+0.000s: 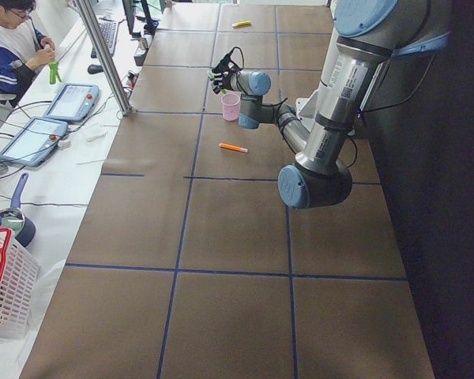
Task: Collect pens into pen holder
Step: 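Lift the green highlighter upright and carry it over the lilac cup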
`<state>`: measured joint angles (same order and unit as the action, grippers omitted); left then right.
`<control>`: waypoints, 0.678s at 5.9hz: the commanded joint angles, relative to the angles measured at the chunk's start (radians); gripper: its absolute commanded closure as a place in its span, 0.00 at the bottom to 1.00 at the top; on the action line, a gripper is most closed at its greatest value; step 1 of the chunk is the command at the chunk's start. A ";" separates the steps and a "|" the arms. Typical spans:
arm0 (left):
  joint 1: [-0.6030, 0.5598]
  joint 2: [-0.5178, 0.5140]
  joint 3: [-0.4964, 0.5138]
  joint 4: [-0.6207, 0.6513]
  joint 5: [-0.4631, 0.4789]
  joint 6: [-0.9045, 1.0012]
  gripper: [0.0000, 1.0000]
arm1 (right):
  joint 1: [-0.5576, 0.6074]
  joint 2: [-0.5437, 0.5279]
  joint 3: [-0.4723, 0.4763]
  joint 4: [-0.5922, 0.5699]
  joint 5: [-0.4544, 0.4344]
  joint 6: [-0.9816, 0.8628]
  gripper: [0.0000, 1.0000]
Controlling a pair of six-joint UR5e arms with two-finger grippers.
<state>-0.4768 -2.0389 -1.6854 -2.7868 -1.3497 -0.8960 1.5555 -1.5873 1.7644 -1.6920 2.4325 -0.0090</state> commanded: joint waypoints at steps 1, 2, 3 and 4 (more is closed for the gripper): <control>0.083 -0.097 0.161 -0.074 0.121 -0.001 1.00 | 0.000 0.001 0.007 0.000 0.000 0.001 0.00; 0.083 -0.131 0.211 -0.088 0.144 0.002 1.00 | 0.000 0.001 0.007 0.000 0.000 0.001 0.00; 0.083 -0.129 0.216 -0.088 0.144 0.003 1.00 | 0.000 0.001 0.007 0.000 0.000 0.001 0.00; 0.083 -0.127 0.222 -0.088 0.141 0.006 1.00 | 0.000 0.001 0.009 0.000 0.000 0.001 0.00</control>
<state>-0.3949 -2.1647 -1.4734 -2.8732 -1.2089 -0.8924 1.5555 -1.5862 1.7722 -1.6920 2.4329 -0.0077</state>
